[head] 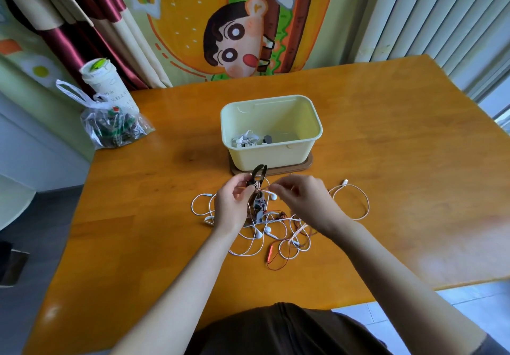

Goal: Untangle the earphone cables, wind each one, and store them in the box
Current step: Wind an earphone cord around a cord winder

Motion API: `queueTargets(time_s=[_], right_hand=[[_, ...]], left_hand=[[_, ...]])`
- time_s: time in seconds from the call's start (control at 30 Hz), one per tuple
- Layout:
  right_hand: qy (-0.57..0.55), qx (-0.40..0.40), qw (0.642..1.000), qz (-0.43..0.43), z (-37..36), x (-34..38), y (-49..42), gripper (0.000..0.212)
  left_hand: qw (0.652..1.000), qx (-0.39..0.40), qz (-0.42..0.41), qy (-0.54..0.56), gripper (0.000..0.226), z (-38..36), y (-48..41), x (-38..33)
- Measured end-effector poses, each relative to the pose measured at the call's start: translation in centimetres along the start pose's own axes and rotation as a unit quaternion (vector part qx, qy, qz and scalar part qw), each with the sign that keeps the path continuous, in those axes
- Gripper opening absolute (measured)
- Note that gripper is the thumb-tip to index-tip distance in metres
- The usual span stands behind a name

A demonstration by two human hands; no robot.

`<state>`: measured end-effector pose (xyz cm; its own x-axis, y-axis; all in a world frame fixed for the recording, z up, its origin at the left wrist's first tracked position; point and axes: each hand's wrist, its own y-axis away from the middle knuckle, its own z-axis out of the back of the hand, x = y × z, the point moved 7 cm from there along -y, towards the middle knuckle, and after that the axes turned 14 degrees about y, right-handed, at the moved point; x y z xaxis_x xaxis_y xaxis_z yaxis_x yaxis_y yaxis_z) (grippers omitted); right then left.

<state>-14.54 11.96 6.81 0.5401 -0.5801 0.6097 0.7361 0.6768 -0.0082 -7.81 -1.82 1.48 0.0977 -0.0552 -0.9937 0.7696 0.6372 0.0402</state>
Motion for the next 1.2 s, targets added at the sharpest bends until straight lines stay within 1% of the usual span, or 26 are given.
queueTargets(time_s=[0.1, 0.17, 0.23, 0.3, 0.4, 0.5, 0.57, 0.67, 0.73, 0.8, 0.83, 0.9, 0.97, 1.03, 1.13, 1.2], right_hand=[[0.015, -0.033, 0.999, 0.003, 1.8, -0.6, -0.8, 0.012], [0.000, -0.057, 0.998, -0.011, 2.8, -1.2, -1.4, 0.006], [-0.018, -0.066, 0.997, -0.020, 3.4, -1.6, -1.7, 0.005], [-0.040, -0.061, 0.997, -0.022, 3.4, -2.0, -1.9, 0.006], [-0.065, -0.051, 0.996, -0.026, 3.1, -2.5, -1.9, 0.008], [-0.107, -0.052, 0.992, -0.044, 2.8, -3.2, -1.9, 0.004], [-0.135, -0.051, 0.988, -0.062, 2.7, -3.7, -1.9, 0.004], [-0.188, -0.044, 0.978, -0.082, 2.3, -4.1, -1.9, 0.006], [-0.235, -0.044, 0.966, -0.103, 1.7, -4.2, -1.6, 0.008], [-0.271, -0.045, 0.954, -0.117, 0.9, -4.1, -1.1, 0.014], [-0.282, -0.042, 0.951, -0.121, 0.4, -4.0, -0.9, 0.016], [-0.297, -0.033, 0.946, -0.126, -0.5, -3.6, -0.5, 0.018], [-0.307, -0.020, 0.942, -0.133, -1.4, -3.3, -0.2, 0.018], [-0.316, -0.002, 0.939, -0.136, -2.5, -2.9, 0.2, 0.019], [-0.316, 0.017, 0.938, -0.141, -3.9, -2.4, 0.6, 0.020], [-0.296, 0.011, 0.944, -0.147, -4.0, -2.3, 0.7, 0.022]], left_hand=[[0.998, 0.054, -0.020, -0.028, 0.022, -0.7, 0.5, -0.5], [0.994, 0.102, -0.033, -0.037, 0.019, -1.4, 1.0, -0.7], [0.989, 0.139, -0.029, -0.027, 0.019, -1.9, 1.4, -0.6], [0.987, 0.161, -0.016, -0.011, 0.022, -2.1, 1.5, -0.4], [0.985, 0.171, 0.004, 0.011, 0.027, -2.0, 1.5, -0.4], [0.982, 0.177, 0.030, 0.055, 0.031, -2.2, 1.8, -0.7], [0.977, 0.190, 0.048, 0.089, 0.029, -2.5, 2.1, -1.0], [0.954, 0.210, 0.089, 0.196, 0.023, -3.4, 2.4, -1.6], [0.925, 0.196, 0.125, 0.302, 0.026, -4.0, 2.4, -2.1], [0.884, 0.180, 0.154, 0.403, 0.030, -4.5, 2.0, -2.6], [0.868, 0.173, 0.161, 0.437, 0.030, -4.6, 1.8, -2.7], [0.851, 0.156, 0.173, 0.470, 0.031, -4.6, 1.5, -2.6], [0.844, 0.136, 0.187, 0.484, 0.033, -4.3, 1.4, -2.0], [0.845, 0.113, 0.192, 0.486, 0.032, -4.1, 1.2, -1.5], [0.860, 0.062, 0.191, 0.470, 0.019, -3.8, 1.0, -0.6], [0.873, 0.038, 0.190, 0.448, 0.019, -3.5, 0.9, -0.2]])
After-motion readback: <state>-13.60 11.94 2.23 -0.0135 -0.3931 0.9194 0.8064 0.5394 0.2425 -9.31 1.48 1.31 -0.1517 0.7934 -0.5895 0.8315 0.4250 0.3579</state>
